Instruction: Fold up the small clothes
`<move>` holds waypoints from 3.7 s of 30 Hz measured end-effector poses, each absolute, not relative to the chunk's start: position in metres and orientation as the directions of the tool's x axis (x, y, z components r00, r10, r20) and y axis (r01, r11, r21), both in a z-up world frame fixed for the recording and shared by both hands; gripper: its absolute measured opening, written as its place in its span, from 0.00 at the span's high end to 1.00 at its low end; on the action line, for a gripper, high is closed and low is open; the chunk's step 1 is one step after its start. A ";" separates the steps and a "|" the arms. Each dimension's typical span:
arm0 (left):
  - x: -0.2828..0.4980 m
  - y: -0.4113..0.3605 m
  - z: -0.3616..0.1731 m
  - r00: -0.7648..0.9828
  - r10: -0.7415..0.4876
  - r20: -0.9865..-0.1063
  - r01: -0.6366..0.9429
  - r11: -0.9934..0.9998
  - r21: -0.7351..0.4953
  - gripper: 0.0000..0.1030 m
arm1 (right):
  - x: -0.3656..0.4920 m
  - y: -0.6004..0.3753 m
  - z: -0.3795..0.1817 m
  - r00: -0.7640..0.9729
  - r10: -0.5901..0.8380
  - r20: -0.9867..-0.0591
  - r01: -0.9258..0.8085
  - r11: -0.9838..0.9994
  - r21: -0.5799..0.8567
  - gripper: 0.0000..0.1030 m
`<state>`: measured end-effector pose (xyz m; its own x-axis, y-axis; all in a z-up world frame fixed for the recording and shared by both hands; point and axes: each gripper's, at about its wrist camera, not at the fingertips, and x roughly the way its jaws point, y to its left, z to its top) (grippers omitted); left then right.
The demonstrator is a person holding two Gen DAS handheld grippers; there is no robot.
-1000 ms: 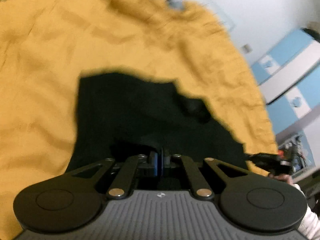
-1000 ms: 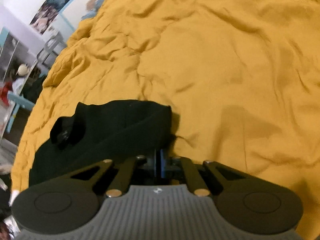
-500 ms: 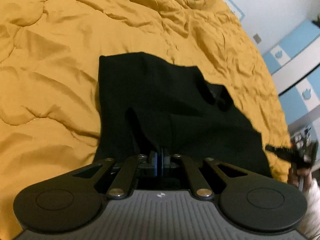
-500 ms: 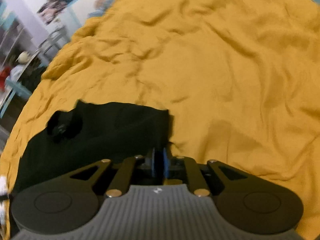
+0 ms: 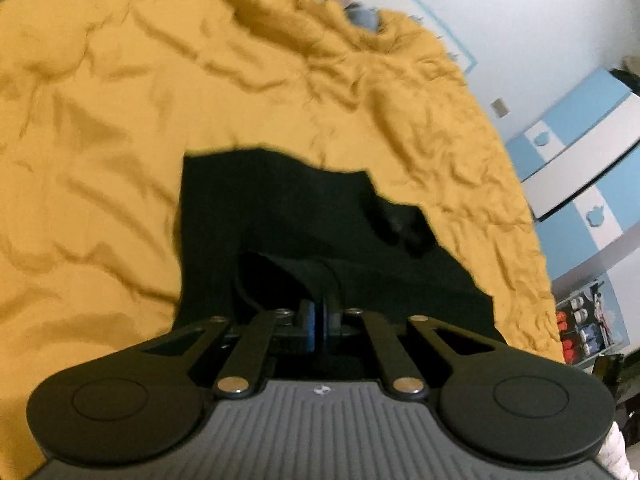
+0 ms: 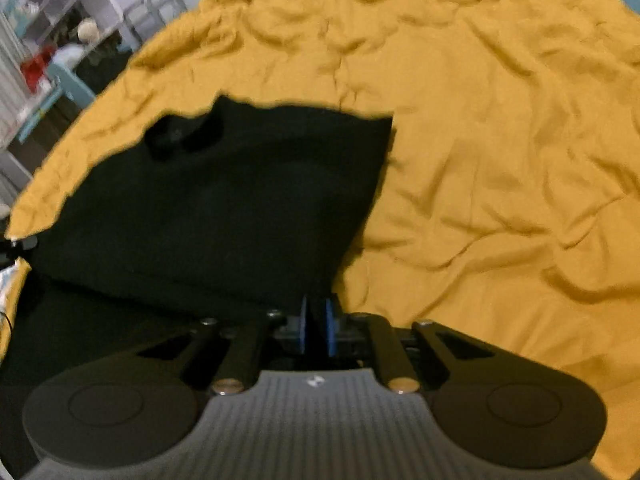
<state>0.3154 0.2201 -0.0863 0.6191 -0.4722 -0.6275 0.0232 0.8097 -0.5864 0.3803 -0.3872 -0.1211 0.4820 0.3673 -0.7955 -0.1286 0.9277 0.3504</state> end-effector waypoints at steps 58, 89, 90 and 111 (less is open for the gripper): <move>0.033 0.191 -0.094 0.322 -0.224 -0.920 0.245 0.958 -0.148 0.19 | 0.079 -0.355 -0.102 0.248 0.242 -0.938 -0.414 0.902 0.123 0.31; 0.091 0.174 -0.031 0.643 -0.231 -0.730 0.113 0.972 -0.208 0.96 | 0.165 -0.375 -0.013 0.484 0.367 -0.794 -0.342 0.915 0.214 1.00; 0.098 0.179 -0.028 0.652 -0.228 -0.723 0.098 0.971 -0.218 0.96 | 0.174 -0.378 -0.012 0.492 0.370 -0.788 -0.327 0.918 0.226 1.00; 0.176 0.203 -0.057 0.582 -0.194 -0.789 0.023 0.975 -0.222 0.74 | 0.242 -0.389 -0.073 0.509 0.253 -0.823 -0.138 0.967 0.212 0.79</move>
